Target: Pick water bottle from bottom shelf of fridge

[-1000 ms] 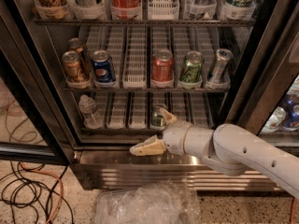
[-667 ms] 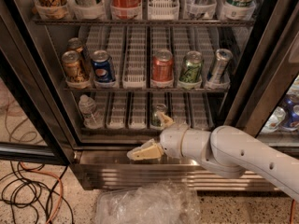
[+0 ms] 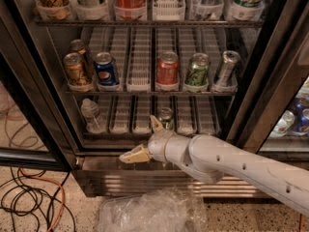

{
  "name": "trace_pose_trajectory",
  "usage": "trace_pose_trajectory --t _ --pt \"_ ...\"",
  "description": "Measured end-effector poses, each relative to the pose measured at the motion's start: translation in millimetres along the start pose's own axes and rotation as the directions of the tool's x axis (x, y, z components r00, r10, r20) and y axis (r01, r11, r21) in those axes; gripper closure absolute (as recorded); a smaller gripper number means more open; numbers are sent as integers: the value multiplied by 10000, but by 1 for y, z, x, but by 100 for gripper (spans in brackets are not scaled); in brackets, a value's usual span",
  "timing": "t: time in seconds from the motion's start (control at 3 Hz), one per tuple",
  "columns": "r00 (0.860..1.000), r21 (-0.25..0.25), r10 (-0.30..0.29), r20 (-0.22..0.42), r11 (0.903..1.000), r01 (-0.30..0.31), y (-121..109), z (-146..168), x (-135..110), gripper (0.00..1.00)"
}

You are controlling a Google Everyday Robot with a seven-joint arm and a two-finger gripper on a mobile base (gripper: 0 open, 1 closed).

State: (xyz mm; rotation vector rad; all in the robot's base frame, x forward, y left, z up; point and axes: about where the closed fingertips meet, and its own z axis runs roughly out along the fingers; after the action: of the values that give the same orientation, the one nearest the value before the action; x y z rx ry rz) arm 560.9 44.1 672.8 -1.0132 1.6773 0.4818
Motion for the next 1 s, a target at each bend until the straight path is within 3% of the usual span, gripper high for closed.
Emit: trace_pose_trajectory --t 0.67,1.0 --pt "9998 157 26 -186 9999 -23 0 1 3 0" --pt "9998 321 30 -181 9995 -24 2 18 6 0"
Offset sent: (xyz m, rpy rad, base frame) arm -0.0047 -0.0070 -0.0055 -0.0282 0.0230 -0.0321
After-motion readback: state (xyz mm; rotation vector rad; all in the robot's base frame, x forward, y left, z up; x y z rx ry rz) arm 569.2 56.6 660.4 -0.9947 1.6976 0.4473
